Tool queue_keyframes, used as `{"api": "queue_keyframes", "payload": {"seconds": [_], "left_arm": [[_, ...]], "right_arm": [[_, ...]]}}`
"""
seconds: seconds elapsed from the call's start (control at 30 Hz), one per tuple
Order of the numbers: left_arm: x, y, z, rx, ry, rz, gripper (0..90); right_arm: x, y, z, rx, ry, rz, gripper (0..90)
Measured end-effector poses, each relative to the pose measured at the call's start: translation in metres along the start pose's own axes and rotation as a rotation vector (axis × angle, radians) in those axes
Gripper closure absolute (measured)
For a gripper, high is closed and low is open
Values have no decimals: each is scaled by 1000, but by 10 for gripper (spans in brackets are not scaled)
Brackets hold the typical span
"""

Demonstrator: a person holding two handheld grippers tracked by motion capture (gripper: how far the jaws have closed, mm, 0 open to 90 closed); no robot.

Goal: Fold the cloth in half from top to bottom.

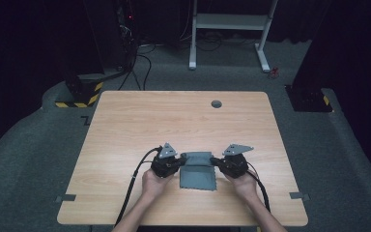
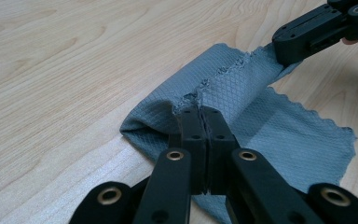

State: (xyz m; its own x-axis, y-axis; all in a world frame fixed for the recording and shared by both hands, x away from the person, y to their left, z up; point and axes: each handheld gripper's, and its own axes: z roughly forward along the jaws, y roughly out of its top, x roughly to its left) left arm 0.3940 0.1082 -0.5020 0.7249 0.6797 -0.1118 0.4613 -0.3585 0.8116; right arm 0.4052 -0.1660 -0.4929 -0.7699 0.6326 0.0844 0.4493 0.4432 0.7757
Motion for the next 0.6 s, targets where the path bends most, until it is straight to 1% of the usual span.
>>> {"api": "queue_keyframes", "payload": {"seconds": [0.17, 0.23, 0.4, 0.47, 0.6], "left_arm": [[-3, -2, -4, -9, -12, 1, 888], [-5, -3, -5, -7, -14, 12, 887], [-8, -5, -7, -5, -16, 21, 887], [-10, -7, -7, 4, -15, 30, 887], [-11, -10, -8, 1, -21, 24, 887]], "right_arm": [[1, -2, -3, -8, 7, 3, 897], [3, -3, -4, -9, 9, 3, 897], [5, -7, -5, -11, 15, 2, 897], [7, -9, -6, -15, 21, 1, 897], [9, -13, -6, -14, 26, -3, 896]]}}
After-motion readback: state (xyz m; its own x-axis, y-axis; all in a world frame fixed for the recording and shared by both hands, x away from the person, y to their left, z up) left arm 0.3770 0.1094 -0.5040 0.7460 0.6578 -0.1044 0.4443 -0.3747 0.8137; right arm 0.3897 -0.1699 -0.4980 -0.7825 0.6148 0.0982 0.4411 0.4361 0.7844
